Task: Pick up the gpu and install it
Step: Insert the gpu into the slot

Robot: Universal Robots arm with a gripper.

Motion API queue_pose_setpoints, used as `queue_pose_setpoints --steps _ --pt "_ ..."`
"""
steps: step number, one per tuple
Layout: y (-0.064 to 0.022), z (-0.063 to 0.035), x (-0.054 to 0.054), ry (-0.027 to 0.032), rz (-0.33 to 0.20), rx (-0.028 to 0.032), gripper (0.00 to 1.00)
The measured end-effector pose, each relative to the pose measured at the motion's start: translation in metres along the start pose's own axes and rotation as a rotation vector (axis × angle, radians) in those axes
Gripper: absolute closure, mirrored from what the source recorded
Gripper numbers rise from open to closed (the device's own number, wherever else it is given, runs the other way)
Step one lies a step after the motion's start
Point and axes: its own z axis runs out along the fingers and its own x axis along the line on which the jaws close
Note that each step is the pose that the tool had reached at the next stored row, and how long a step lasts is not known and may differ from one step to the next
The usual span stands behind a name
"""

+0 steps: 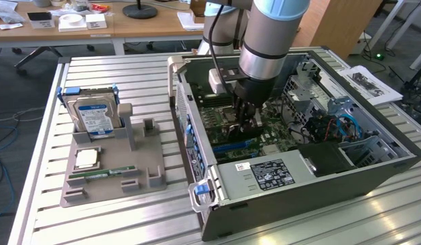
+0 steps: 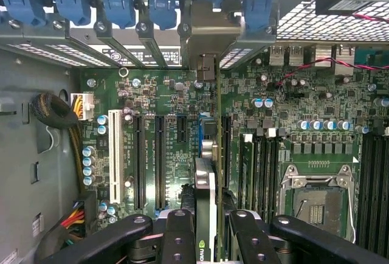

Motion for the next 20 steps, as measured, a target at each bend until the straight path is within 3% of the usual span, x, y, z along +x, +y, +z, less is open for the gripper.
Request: queue_pose_setpoints --steps 20 --pt "0.0017 0.0034 0.0004 0.0002 0.002 0.0000 0.73"
